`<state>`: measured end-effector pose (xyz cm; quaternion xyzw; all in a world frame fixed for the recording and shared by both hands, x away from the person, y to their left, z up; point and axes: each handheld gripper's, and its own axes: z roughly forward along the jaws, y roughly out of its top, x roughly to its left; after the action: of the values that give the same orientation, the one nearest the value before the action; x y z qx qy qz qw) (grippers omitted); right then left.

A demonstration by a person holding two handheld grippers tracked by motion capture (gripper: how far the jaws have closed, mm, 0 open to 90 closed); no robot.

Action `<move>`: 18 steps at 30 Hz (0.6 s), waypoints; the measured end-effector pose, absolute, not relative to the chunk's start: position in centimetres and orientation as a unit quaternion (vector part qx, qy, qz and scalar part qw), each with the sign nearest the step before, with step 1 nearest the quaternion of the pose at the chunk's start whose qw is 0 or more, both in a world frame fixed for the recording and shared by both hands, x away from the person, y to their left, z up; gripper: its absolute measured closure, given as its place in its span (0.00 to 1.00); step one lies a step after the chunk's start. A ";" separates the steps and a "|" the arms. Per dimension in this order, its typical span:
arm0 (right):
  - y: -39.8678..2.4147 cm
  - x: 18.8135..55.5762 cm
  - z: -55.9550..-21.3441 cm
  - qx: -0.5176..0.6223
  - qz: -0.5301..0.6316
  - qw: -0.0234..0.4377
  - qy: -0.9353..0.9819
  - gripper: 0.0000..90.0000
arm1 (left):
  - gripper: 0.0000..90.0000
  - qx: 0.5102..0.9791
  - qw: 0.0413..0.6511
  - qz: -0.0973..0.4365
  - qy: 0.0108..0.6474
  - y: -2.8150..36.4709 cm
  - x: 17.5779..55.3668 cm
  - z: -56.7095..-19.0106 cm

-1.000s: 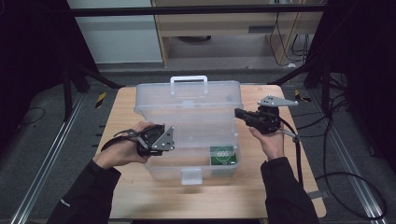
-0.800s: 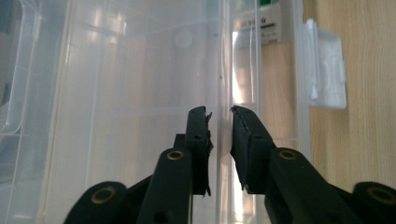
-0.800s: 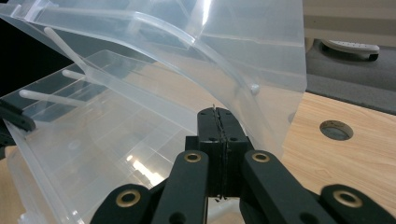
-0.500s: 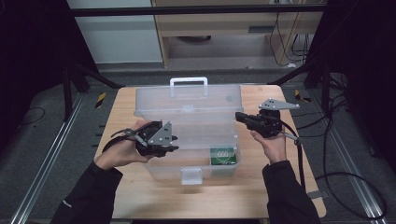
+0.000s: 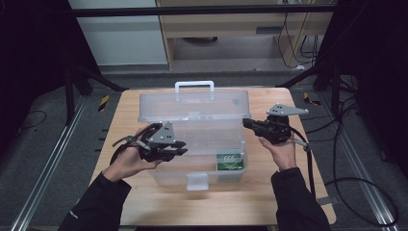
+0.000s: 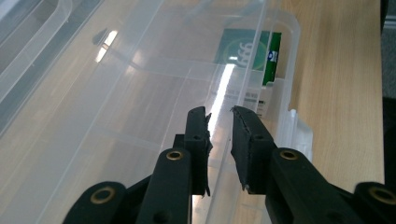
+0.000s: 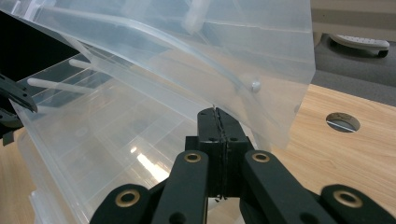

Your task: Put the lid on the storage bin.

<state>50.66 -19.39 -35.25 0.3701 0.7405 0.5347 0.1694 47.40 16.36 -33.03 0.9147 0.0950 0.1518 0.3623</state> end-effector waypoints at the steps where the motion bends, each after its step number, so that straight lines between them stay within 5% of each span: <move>1: -19.4 50.7 -35.2 0.370 0.535 0.169 0.741 1.00 | 0.84 0.913 0.366 0.151 0.098 16.4 47.4 -33.0; 11: -19.4 50.6 -35.3 0.369 0.533 0.167 0.743 1.00 | 0.84 0.895 0.408 0.136 0.118 16.7 47.2 -32.9; 18: -19.4 50.5 -35.4 0.367 0.531 0.169 0.745 1.00 | 0.96 0.883 0.413 0.156 0.159 17.6 47.1 -32.0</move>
<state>50.51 -19.41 -35.36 0.3670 0.7448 0.5312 0.1688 47.05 17.62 -31.99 0.8830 0.1591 0.1557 0.4132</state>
